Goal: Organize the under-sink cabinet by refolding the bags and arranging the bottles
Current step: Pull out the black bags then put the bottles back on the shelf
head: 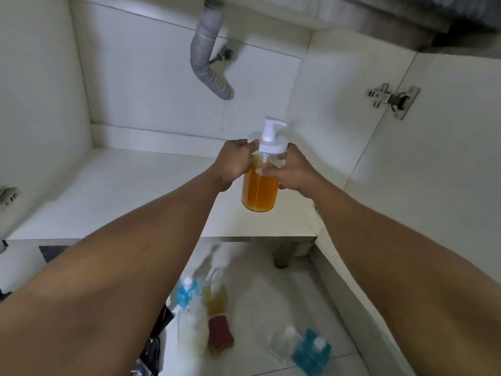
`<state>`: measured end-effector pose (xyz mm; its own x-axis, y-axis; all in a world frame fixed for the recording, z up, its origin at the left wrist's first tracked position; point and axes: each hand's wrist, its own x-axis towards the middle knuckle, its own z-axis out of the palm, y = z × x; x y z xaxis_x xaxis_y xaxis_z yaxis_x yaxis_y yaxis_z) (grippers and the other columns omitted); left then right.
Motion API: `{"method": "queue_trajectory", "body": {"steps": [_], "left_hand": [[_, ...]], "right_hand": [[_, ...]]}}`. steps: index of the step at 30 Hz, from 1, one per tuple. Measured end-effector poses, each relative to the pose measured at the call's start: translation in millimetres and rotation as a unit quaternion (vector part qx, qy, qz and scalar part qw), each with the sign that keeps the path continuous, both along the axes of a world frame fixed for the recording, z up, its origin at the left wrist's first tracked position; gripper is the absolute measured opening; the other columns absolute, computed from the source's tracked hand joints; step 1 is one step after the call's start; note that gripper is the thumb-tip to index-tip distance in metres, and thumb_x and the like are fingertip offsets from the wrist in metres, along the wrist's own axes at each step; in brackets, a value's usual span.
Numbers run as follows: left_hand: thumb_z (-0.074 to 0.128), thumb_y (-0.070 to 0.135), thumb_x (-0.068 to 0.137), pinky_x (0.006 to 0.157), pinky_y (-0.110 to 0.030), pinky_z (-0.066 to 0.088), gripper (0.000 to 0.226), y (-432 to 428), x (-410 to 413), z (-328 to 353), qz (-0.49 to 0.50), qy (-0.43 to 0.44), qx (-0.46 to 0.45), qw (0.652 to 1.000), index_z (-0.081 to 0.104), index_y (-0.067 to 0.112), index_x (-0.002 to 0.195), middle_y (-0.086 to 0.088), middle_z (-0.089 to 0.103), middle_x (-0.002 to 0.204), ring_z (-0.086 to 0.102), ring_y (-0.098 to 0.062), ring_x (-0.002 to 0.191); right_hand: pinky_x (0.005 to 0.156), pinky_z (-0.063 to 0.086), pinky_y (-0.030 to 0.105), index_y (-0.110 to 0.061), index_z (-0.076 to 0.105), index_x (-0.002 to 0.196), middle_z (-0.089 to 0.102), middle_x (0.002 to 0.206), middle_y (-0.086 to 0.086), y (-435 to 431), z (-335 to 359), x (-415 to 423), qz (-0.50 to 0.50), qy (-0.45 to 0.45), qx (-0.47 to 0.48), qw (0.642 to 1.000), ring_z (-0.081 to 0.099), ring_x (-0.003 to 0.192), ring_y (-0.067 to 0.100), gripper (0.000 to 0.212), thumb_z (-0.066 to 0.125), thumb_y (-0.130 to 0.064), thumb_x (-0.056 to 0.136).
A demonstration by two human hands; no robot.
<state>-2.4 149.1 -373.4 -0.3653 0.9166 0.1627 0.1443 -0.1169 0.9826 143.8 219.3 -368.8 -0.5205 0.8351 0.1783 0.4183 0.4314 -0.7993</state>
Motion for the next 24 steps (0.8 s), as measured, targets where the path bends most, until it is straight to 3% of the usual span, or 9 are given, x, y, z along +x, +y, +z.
{"method": "queue_trajectory", "body": {"steps": [2, 3, 5, 7, 11, 15, 19, 24], "left_hand": [[0.051, 0.026, 0.104, 0.087, -0.037, 0.058, 0.022, 17, -14, 11, 0.005, 0.044, 0.005, 0.999, 0.065, 0.01, 0.098, 0.0, 0.063, 0.084, 0.064, -0.024, 0.087], [0.05, 0.028, 0.104, 0.092, -0.041, 0.058, 0.026, 27, -19, 17, 0.011, 0.054, 0.009, 0.998, 0.065, 0.006, 0.105, -0.004, 0.064, 0.091, 0.065, -0.028, 0.094], [0.049, 0.032, 0.104, 0.1, -0.047, 0.053, 0.039, 48, -25, 24, 0.025, 0.07, 0.004, 0.997, 0.06, 0.001, 0.124, -0.013, 0.065, 0.113, 0.063, -0.034, 0.112], [0.046, 0.035, 0.104, 0.102, -0.045, 0.051, 0.047, 72, -26, 23, 0.036, 0.099, -0.005, 0.994, 0.053, 0.001, 0.136, -0.019, 0.059, 0.133, 0.058, -0.036, 0.121], [0.044, 0.04, 0.104, 0.09, -0.036, 0.05, 0.044, 136, -32, 5, 0.045, 0.143, 0.005, 0.989, 0.055, 0.012, 0.135, -0.011, 0.062, 0.128, 0.06, -0.029, 0.113], [0.04, 0.047, 0.103, 0.09, -0.039, 0.051, 0.046, 199, -35, -21, 0.04, 0.146, 0.006, 0.988, 0.055, 0.016, 0.134, -0.006, 0.064, 0.126, 0.061, -0.027, 0.109], [0.039, 0.048, 0.102, 0.097, -0.046, 0.053, 0.047, 250, -35, -56, 0.048, 0.135, 0.012, 0.99, 0.056, 0.015, 0.132, -0.009, 0.065, 0.127, 0.064, -0.031, 0.112], [0.027, 0.07, 0.092, 0.106, -0.053, 0.046, 0.078, 292, -37, -94, 0.091, 0.158, -0.011, 0.983, 0.05, 0.015, 0.142, -0.01, 0.06, 0.139, 0.057, -0.033, 0.126]], "right_hand": [[0.08, 0.058, 0.044, -0.032, 0.053, 0.11, 0.057, 0.109, -0.008, 6, 22, -11, 0.008, -0.002, -0.013, 1.0, 0.06, 0.105, 0.018, 0.045, 0.084, -0.023, 0.079], [0.083, 0.058, 0.048, -0.033, 0.053, 0.105, 0.058, 0.104, -0.01, 13, 30, -16, 0.017, 0.002, -0.022, 1.0, 0.06, 0.104, 0.02, 0.041, 0.084, -0.022, 0.08], [0.086, 0.057, 0.052, -0.029, 0.049, 0.112, 0.057, 0.105, -0.008, 30, 36, -25, 0.007, 0.013, -0.038, 0.999, 0.058, 0.109, 0.024, 0.052, 0.086, -0.025, 0.076], [0.081, 0.058, 0.049, -0.024, 0.045, 0.121, 0.056, 0.109, -0.005, 54, 32, -35, -0.025, 0.027, -0.033, 0.999, 0.058, 0.109, 0.024, 0.063, 0.087, -0.024, 0.074], [0.066, 0.059, 0.039, -0.024, 0.042, 0.134, 0.057, 0.118, -0.004, 116, 8, -48, -0.056, 0.056, -0.012, 0.997, 0.06, 0.107, 0.022, 0.082, 0.089, -0.028, 0.068], [0.059, 0.055, 0.033, -0.029, 0.043, 0.126, 0.057, 0.108, -0.009, 180, -19, -55, -0.052, 0.072, -0.022, 0.996, 0.06, 0.098, 0.017, 0.074, 0.089, -0.028, 0.069], [0.081, 0.059, 0.044, -0.022, 0.039, 0.136, 0.056, 0.119, -0.004, 240, -57, -64, -0.077, 0.113, -0.001, 0.991, 0.058, 0.107, 0.019, 0.091, 0.09, -0.026, 0.061], [0.091, 0.055, 0.038, -0.021, 0.036, 0.139, 0.053, 0.125, -0.001, 288, -91, -84, -0.121, 0.147, 0.005, 0.982, 0.056, 0.113, 0.02, 0.101, 0.091, -0.035, 0.055]]}}
